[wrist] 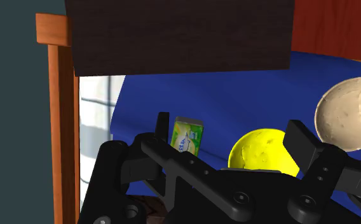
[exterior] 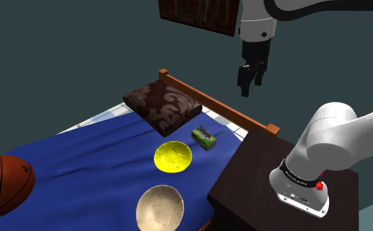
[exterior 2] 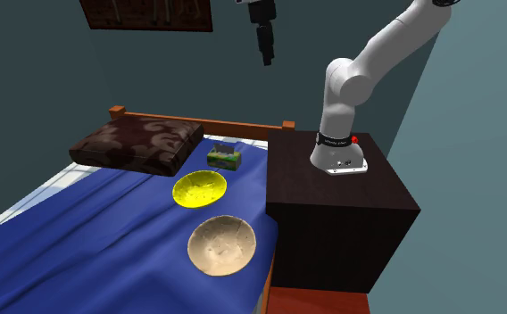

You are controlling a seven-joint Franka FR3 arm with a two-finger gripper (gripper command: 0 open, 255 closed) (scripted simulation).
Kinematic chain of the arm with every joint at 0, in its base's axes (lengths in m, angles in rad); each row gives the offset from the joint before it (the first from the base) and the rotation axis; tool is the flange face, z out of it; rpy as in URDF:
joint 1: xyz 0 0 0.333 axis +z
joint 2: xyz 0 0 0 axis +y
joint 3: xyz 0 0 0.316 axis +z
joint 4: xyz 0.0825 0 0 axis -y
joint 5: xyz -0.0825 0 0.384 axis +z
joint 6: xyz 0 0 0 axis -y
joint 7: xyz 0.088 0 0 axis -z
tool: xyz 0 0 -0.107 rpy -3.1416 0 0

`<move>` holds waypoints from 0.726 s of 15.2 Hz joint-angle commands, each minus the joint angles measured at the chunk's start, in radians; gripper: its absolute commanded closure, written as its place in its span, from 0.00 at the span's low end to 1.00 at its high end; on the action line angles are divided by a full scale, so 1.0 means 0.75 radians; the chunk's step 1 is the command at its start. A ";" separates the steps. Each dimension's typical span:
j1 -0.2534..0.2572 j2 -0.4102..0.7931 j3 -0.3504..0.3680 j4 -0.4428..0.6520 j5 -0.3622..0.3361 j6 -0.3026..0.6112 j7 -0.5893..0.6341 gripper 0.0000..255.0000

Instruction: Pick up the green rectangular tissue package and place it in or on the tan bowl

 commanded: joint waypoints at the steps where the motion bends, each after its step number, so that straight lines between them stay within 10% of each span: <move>1: 0.000 0.000 0.000 0.000 0.000 0.000 0.000 0.00; 11: -0.024 0.242 0.014 -0.251 -0.011 0.557 0.002 0.00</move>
